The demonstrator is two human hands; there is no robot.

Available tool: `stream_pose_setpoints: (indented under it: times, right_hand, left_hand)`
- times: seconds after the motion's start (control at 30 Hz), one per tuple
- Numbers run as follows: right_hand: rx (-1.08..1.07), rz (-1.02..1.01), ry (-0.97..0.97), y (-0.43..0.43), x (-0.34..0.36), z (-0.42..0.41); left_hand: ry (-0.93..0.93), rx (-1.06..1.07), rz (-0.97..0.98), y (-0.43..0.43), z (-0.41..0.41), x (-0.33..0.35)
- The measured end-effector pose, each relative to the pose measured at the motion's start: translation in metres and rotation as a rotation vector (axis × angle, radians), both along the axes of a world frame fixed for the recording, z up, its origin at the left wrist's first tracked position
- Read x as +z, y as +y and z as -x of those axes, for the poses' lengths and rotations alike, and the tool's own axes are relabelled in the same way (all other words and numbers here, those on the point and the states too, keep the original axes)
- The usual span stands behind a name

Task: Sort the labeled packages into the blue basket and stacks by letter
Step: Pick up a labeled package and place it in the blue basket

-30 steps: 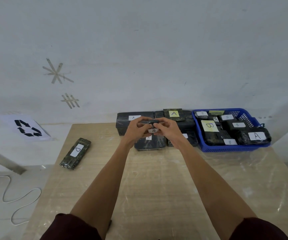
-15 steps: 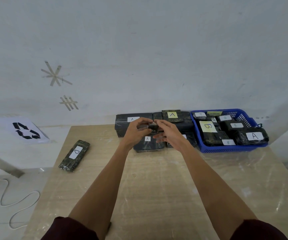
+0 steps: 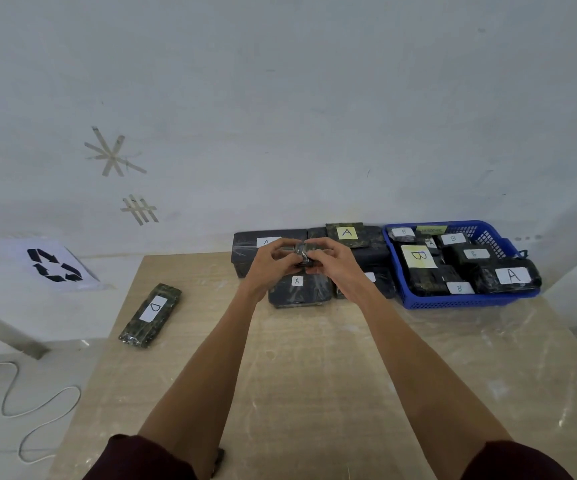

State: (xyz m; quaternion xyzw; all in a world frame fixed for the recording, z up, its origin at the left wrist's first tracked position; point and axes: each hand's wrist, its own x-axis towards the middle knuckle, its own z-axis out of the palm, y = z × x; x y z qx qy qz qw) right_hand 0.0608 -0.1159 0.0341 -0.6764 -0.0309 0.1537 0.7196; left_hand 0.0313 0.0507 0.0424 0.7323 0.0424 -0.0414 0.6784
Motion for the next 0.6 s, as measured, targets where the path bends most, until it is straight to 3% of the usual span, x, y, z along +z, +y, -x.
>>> stream_pose_setpoints:
  times: [0.2,0.4,0.6]
  right_hand:
    - [-0.005,0.047,-0.026,0.0019,0.0035,-0.0028]
    - [0.012,0.048,-0.037,0.0033,0.0024,-0.0037]
    - [0.106,0.028,0.123,0.0006,0.0086,-0.0048]
  left_hand:
    - [-0.008,0.037,0.043,-0.0009,-0.0012,0.0023]
    - [-0.045,0.033,-0.066,0.0048,-0.0057,-0.0007]
    - [-0.125,0.023,-0.143,0.0078,-0.0046,0.0028]
